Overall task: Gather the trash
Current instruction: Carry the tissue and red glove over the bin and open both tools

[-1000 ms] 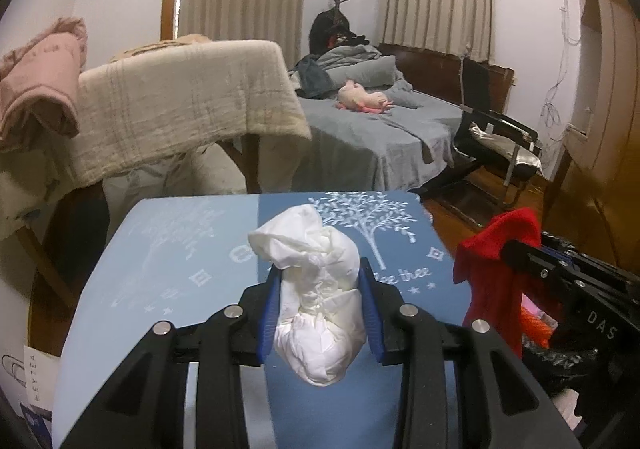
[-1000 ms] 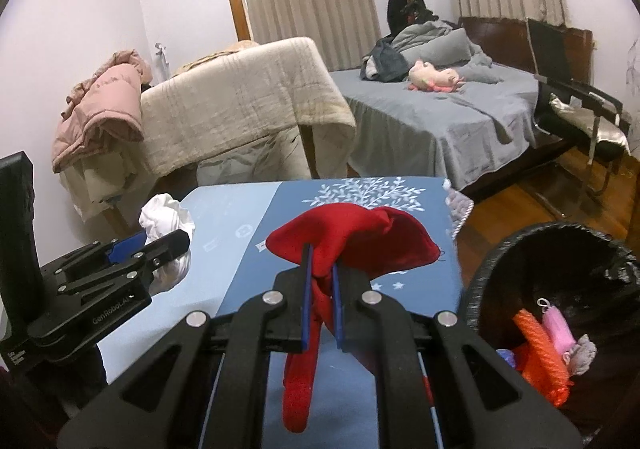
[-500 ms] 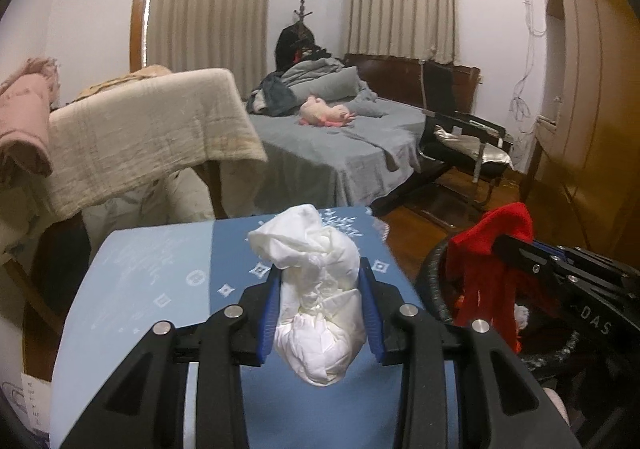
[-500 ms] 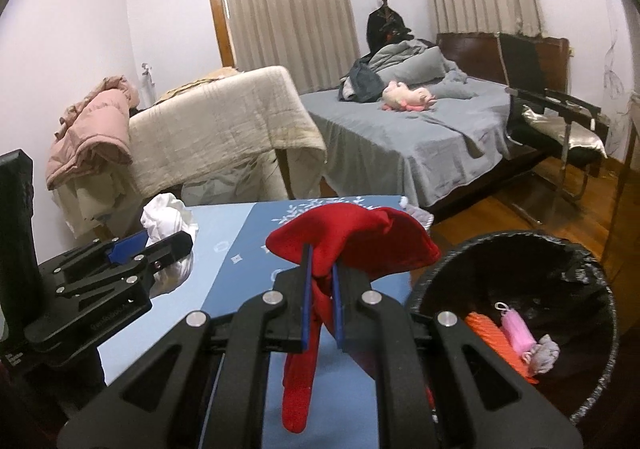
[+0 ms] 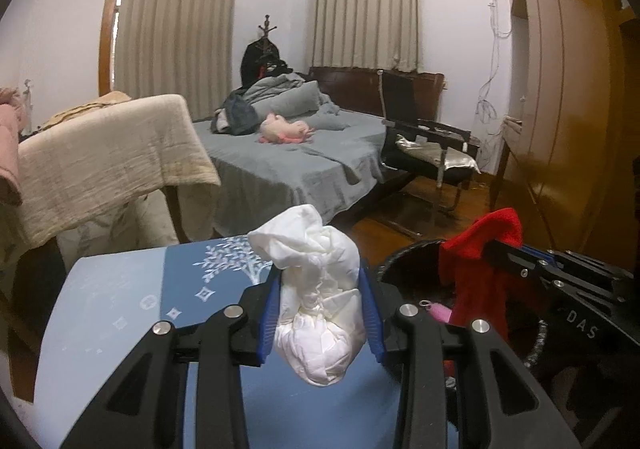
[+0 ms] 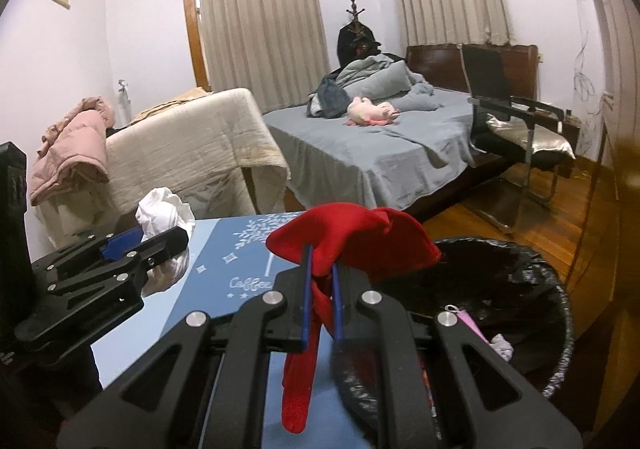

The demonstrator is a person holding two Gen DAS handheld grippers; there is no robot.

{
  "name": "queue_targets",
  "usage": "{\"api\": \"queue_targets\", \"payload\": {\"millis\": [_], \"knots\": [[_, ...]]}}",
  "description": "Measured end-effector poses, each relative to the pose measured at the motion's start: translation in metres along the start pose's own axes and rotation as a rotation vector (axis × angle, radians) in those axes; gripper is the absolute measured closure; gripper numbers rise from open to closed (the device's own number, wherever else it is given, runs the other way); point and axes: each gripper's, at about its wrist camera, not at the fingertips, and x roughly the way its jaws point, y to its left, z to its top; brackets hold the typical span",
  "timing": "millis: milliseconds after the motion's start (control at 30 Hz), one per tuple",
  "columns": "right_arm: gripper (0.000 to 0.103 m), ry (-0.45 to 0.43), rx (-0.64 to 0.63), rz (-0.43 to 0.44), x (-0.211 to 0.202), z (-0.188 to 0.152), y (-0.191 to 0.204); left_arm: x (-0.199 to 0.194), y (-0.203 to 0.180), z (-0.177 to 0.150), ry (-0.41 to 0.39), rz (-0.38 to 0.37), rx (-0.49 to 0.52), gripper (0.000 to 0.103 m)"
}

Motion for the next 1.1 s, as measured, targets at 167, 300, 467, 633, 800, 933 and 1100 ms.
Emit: {"api": "queue_targets", "payload": {"millis": [167,300,467,633,800,933,1100], "knots": [[0.095,-0.008,0.009,-0.035,-0.008,-0.001,-0.015,0.004,-0.02,0.003,-0.008,-0.037,0.019,0.067],[0.095,-0.015,0.016,-0.064,-0.014,-0.001,-0.027,0.01,-0.032,0.005,-0.012,-0.062,0.027,0.067],[0.095,-0.019,0.022,-0.098,-0.016,0.0,-0.042,0.019,-0.044,0.008,-0.016,-0.091,0.038,0.067],[0.095,-0.013,0.032,-0.134,-0.013,-0.001,-0.06,0.034,-0.058,0.008,-0.01,-0.114,0.05,0.067],[0.095,0.006,0.045,-0.161,-0.004,-0.006,-0.075,0.052,-0.068,0.008,0.005,-0.138,0.064,0.067],[0.095,0.019,0.055,-0.18,0.005,-0.008,-0.088,0.065,-0.077,0.007,0.013,-0.151,0.075,0.067],[0.095,0.03,0.076,-0.199,0.017,-0.009,-0.103,0.085,-0.088,0.005,0.02,-0.167,0.089,0.067]]}}
